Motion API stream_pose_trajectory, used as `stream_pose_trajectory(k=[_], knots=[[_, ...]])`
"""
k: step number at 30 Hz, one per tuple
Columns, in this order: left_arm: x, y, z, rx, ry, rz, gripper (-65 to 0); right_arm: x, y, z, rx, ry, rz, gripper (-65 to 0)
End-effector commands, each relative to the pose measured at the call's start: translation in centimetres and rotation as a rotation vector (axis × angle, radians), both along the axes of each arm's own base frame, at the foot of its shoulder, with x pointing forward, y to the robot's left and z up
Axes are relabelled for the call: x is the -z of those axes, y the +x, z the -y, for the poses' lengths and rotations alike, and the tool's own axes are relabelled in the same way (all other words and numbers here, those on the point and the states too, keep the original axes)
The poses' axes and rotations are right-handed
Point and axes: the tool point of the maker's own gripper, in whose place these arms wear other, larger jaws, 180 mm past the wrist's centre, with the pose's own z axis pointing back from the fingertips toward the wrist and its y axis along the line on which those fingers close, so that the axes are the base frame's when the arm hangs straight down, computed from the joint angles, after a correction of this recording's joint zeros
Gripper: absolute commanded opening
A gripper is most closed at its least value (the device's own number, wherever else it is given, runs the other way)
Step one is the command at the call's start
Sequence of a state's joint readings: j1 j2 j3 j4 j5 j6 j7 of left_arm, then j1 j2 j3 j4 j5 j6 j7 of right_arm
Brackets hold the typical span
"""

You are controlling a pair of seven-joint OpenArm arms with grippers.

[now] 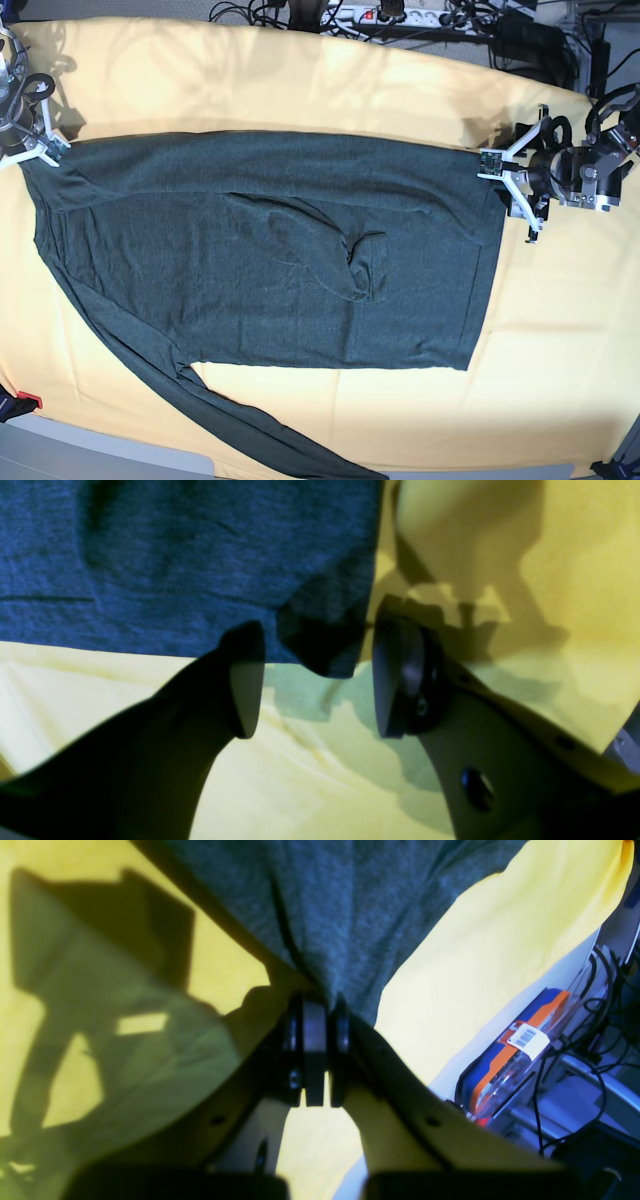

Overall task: Fold the T-shirt properly
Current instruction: 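Hold the shirt edges taut with both grippers, then pull the shirt with both grippers toward the robot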

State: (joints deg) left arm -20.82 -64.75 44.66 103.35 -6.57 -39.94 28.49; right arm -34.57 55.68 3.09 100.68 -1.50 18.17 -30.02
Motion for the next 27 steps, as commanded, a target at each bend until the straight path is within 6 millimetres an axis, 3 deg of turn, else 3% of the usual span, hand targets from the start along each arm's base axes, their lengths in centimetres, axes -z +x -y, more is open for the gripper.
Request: stream_pose_trajectory(k=[1, 5, 6, 12, 17, 27], knots=[[-0.9, 0.7, -0.6, 0.001, 0.018, 0.029, -34.0, -1.2, 1.0, 0.6, -0.006, -0.028, 0.034, -65.0], [-1.2, 1.1, -0.6, -0.002, 0.012, 0.037, -63.5, -1.3, 1.0, 0.6, -0.006, -0.028, 0.034, -65.0], [-1.4, 1.3, -0.5, -0.004, 0.011, 0.044, -65.0, -1.3, 1.0, 0.6, -0.006, -0.028, 0.034, -65.0], [-3.5, 2.8, 0.3, -0.022, -0.019, 0.077, -65.0, -1.3, 0.9, 0.7, -0.001, -0.034, 0.031, -65.0], [-4.8, 2.2, 1.4, -0.008, -0.038, 0.075, -65.0, -1.0, 0.5, 0.7, -0.015, -0.040, -0.007, -65.0], [-5.8, 0.6, -1.2, -0.028, 0.002, 0.045, -65.0, -1.5, -0.2, 2.2, -0.054, -0.115, -0.104, -65.0]])
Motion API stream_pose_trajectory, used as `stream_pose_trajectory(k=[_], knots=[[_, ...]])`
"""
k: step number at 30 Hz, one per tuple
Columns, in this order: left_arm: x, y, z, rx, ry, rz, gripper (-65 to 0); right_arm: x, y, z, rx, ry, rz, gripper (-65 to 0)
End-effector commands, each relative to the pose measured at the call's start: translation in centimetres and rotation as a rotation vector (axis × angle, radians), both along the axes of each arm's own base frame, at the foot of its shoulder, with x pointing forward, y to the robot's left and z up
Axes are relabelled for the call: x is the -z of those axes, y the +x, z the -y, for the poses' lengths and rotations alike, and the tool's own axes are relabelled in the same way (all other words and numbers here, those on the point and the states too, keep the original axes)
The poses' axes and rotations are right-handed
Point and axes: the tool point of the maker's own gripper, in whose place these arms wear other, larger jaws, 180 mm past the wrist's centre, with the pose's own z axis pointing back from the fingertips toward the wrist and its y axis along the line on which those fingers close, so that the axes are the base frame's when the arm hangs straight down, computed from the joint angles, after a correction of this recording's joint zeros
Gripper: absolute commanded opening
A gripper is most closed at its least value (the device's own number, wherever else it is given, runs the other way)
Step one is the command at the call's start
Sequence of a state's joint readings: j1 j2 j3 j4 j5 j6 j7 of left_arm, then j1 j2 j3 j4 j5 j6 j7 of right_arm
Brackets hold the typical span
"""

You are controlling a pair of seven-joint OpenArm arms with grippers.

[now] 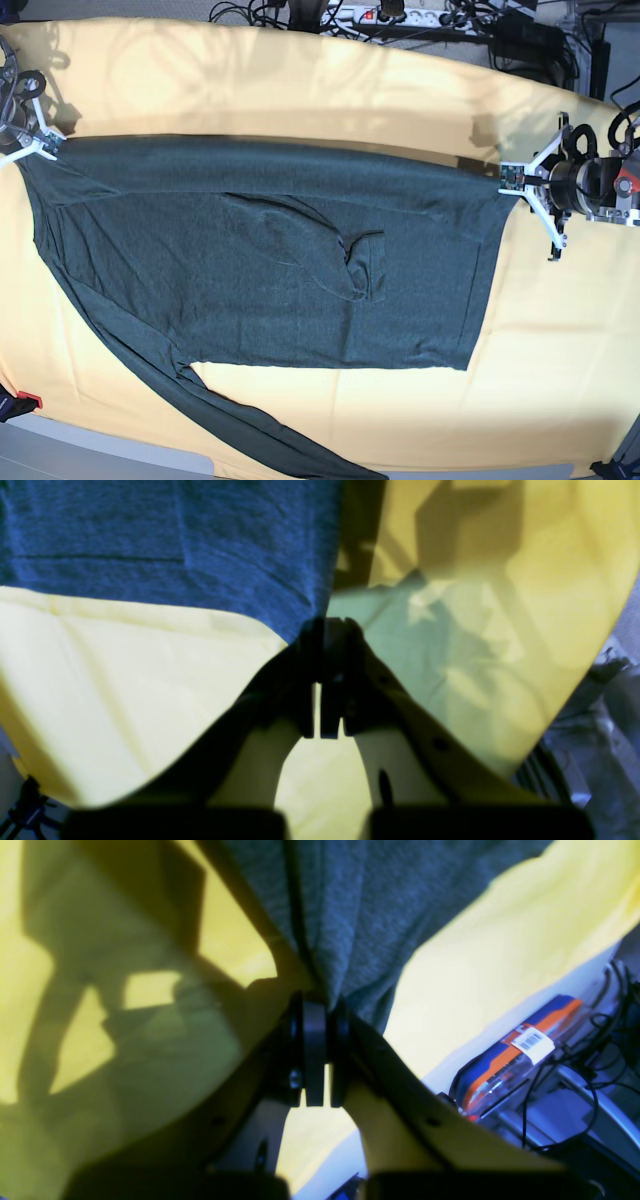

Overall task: Fold the T-shirt properly
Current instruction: 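Pull the shirt with both grippers toward the robot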

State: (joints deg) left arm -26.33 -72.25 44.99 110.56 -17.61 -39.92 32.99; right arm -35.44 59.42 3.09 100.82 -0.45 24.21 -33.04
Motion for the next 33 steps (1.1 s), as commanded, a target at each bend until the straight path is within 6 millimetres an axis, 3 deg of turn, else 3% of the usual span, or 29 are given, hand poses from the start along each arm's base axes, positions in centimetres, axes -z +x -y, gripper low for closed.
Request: stream_pose_trajectory(k=[1, 12, 21, 25, 33], knots=[[-0.8, 0.1, -0.8, -0.002, 0.022, 0.016, -65.0, -1.4, 0.7, 1.1, -0.015, -0.064, 0.014, -65.0], [0.6, -5.2, -0.9, 0.061, 0.060, -0.100, -65.0, -0.6, -4.8, -0.2, -0.078, -0.136, -0.136, -65.0], [1.0, -8.1, -2.0, 0.073, 0.098, -0.175, -65.0, 0.5, -9.1, 0.7, -0.078, -0.186, -0.247, -65.0], [1.3, -9.4, -1.6, 0.092, 0.091, -0.205, -65.0, 0.3, -9.2, 1.2, -0.079, -0.223, -0.229, -65.0], [1.1, -9.5, -2.1, 0.088, 0.107, -0.209, -65.0, 0.2, -10.3, 1.9, -0.075, -0.264, -0.281, -65.0]])
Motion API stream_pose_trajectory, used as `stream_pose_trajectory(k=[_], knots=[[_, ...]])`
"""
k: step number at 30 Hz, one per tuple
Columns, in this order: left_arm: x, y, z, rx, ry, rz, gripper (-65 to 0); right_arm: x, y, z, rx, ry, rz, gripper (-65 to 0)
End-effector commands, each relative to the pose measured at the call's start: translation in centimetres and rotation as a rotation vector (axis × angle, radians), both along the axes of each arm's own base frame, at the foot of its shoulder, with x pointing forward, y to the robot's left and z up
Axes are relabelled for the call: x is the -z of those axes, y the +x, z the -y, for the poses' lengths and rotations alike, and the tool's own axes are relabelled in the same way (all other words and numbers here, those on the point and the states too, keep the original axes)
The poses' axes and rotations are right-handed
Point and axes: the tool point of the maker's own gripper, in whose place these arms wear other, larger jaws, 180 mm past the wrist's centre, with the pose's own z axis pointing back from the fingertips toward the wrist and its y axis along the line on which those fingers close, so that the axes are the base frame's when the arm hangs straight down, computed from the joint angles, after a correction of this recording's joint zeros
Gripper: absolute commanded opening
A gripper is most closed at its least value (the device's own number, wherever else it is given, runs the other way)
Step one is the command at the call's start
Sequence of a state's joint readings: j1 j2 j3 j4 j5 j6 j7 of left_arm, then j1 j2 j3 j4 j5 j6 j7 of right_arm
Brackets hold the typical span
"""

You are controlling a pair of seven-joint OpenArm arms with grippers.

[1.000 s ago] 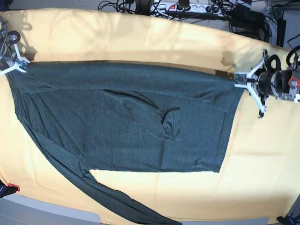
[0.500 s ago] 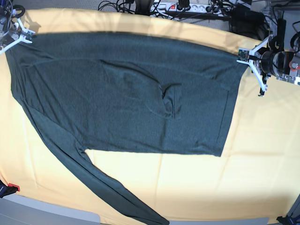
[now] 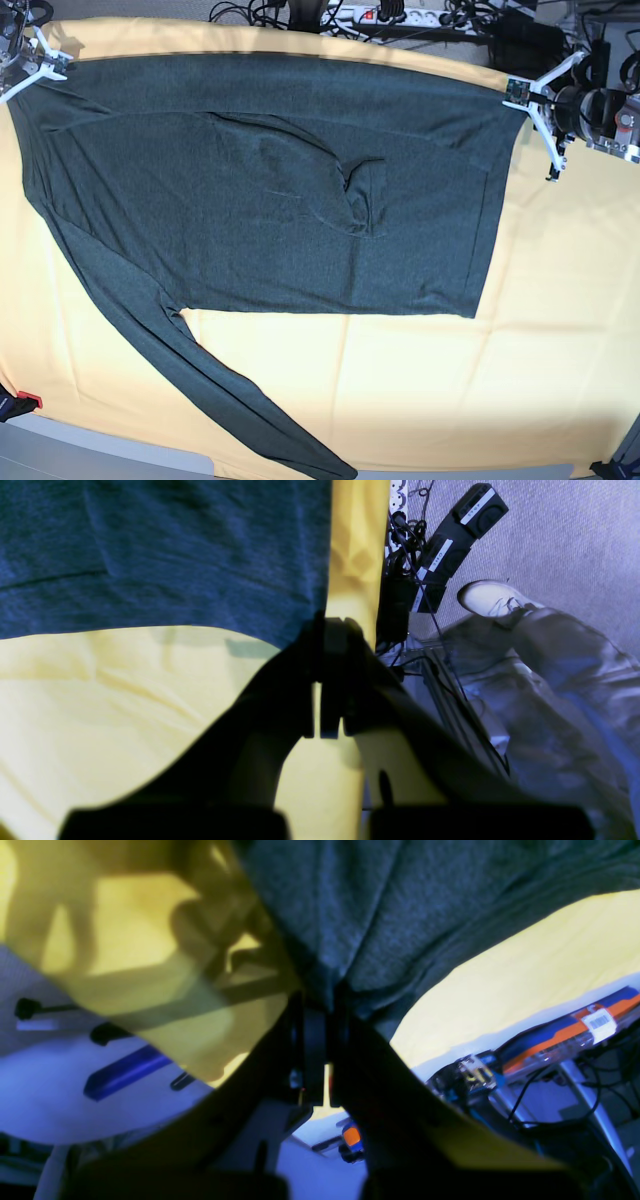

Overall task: Fold the T-shirt properly
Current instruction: 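Pull the shirt with both grippers toward the robot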

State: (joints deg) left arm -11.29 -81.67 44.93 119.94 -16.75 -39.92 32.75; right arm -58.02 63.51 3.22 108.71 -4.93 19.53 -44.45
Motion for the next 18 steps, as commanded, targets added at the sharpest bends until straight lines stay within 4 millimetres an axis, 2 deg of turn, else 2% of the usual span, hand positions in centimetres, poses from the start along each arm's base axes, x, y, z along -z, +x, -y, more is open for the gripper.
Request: stream_pose_trajectory(k=[1, 5, 12, 13, 16, 17, 18], knots=[[-0.9, 0.5, -1.1, -0.005, 0.033, 0.019, -65.0, -0.8, 0.3, 1.0, -0.011, -0.055, -0.008, -65.0], [-0.9, 0.4, -1.2, -0.009, 0.037, 0.016, -65.0, -0.4, -0.7, 0.7, 0.015, -0.033, -0.039, -65.0], [-1.0, 0.3, -1.0, -0.006, 0.032, 0.014, -65.0, -0.3, -0.8, 0.6, 0.028, -0.022, -0.043, -65.0], [-1.0, 0.3, -1.0, -0.006, 0.032, 0.014, -64.9, -0.4, -0.9, 0.7, 0.030, -0.026, -0.043, -60.7], [-0.9, 0.1, -1.3, -0.026, 0.047, -0.001, -45.6, -0.5, -0.6, 0.7, 0.037, -0.031, -0.026, -36.6], [-0.9, 0.0, -1.6, -0.034, 0.063, -0.006, -40.6, -0.5, -0.5, 0.6, 0.038, -0.030, -0.020, -32.1], [-0.9, -0.1, -1.9, -0.043, 0.081, -0.011, -37.1, -0.6, -0.6, 0.5, 0.042, -0.032, -0.023, -31.2]])
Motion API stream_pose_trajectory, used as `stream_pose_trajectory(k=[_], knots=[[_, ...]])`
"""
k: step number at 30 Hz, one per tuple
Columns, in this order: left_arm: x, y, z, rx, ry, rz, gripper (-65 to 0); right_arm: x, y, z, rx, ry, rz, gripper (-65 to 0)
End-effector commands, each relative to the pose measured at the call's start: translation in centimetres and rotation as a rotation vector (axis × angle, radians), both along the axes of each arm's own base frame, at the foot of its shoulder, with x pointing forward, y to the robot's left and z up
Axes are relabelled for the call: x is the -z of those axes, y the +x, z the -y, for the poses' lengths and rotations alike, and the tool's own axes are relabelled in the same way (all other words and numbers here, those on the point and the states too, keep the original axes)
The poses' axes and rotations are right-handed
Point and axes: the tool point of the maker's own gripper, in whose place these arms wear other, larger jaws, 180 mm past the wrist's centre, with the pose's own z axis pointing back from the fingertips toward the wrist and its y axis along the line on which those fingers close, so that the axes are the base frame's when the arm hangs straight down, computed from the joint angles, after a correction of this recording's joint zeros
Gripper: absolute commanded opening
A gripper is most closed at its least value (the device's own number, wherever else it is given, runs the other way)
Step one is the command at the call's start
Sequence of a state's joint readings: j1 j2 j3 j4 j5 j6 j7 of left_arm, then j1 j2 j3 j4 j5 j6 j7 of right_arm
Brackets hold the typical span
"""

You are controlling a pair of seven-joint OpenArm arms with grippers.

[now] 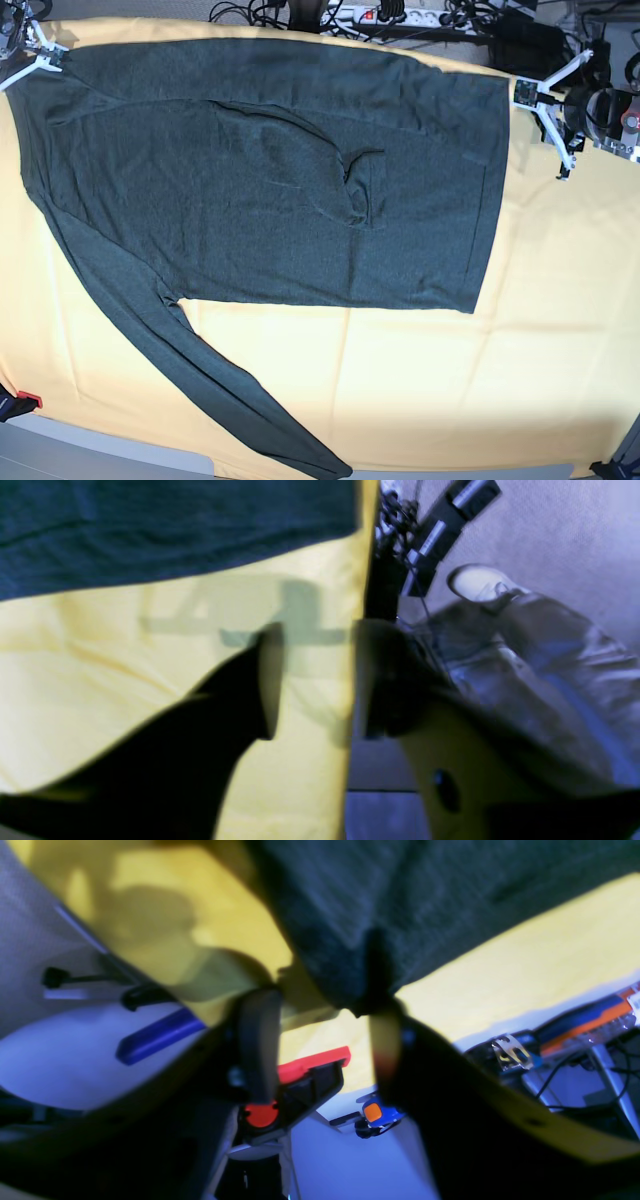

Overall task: Fold the T-shirt properly
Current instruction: 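Pull the shirt with both grippers toward the robot, then open both grippers and move the left gripper toward the hem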

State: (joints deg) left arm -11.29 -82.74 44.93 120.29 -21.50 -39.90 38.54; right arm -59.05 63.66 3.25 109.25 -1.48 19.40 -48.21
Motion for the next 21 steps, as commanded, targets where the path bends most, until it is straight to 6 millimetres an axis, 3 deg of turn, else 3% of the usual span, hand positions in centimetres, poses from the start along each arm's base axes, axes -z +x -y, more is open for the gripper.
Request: stream_pose_trajectory(k=[1, 6, 11, 15, 21], knots=[[-0.7, 0.5, -1.0, -0.004, 0.039, 0.020, -36.1, -0.7, 0.8, 0.1, -0.012, -0.016, 0.016, -31.2], [-0.8, 0.5, -2.0, -0.018, 0.094, 0.017, -36.0, -1.5, 1.6, -2.1, -0.046, 0.010, 0.040, -31.2], [-1.6, 0.2, -3.0, -0.031, 0.120, 0.008, -36.0, -2.6, 0.7, -4.0, -0.079, 0.021, 0.023, -31.2], [-2.3, -0.1, -3.3, -0.017, 0.138, 0.011, -36.0, -3.9, 0.6, -4.2, -0.081, 0.019, 0.044, -31.2], [-3.3, 1.2, -2.5, -0.025, 0.101, 0.053, -36.0, -7.7, 3.7, -3.4, -0.062, -0.015, 0.202, -31.4]])
